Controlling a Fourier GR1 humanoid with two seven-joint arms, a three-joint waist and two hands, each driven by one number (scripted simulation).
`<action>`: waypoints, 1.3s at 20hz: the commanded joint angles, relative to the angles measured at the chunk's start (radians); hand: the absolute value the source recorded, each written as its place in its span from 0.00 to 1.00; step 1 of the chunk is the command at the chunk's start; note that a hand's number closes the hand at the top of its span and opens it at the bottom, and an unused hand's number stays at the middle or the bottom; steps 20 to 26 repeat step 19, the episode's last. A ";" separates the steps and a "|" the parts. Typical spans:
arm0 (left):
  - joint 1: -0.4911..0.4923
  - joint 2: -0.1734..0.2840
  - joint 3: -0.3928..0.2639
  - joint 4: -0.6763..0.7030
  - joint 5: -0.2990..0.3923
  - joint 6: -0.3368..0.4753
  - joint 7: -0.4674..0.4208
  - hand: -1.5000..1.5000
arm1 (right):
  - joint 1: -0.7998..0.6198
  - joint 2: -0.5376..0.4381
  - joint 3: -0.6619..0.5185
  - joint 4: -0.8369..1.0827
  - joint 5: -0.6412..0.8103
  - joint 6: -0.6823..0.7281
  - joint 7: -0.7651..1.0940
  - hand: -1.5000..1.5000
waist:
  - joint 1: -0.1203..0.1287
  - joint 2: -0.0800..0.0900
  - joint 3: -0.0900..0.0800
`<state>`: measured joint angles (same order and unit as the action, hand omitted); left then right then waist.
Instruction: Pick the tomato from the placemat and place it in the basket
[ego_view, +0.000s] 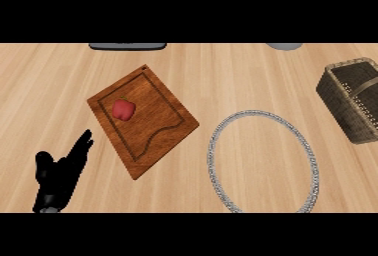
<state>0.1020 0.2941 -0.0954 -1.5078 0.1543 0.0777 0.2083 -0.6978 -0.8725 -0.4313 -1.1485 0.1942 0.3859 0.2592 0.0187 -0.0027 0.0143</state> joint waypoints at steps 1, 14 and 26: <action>0.029 -0.021 -0.013 0.064 -0.009 0.015 0.060 0.50 | -0.019 -0.054 0.003 0.133 0.051 -0.012 -0.151 0.00 | 0.008 0.014 -0.013; -0.002 -0.028 -0.003 0.107 -0.026 -0.003 0.066 0.50 | -0.147 -0.164 -0.136 0.394 -0.022 -0.051 -0.136 0.00 | 0.003 0.014 -0.014; 0.052 -0.053 -0.025 0.057 -0.036 0.005 0.055 0.50 | -0.075 -0.330 -0.222 0.554 -0.041 0.036 -0.249 0.00 | -0.001 0.013 -0.012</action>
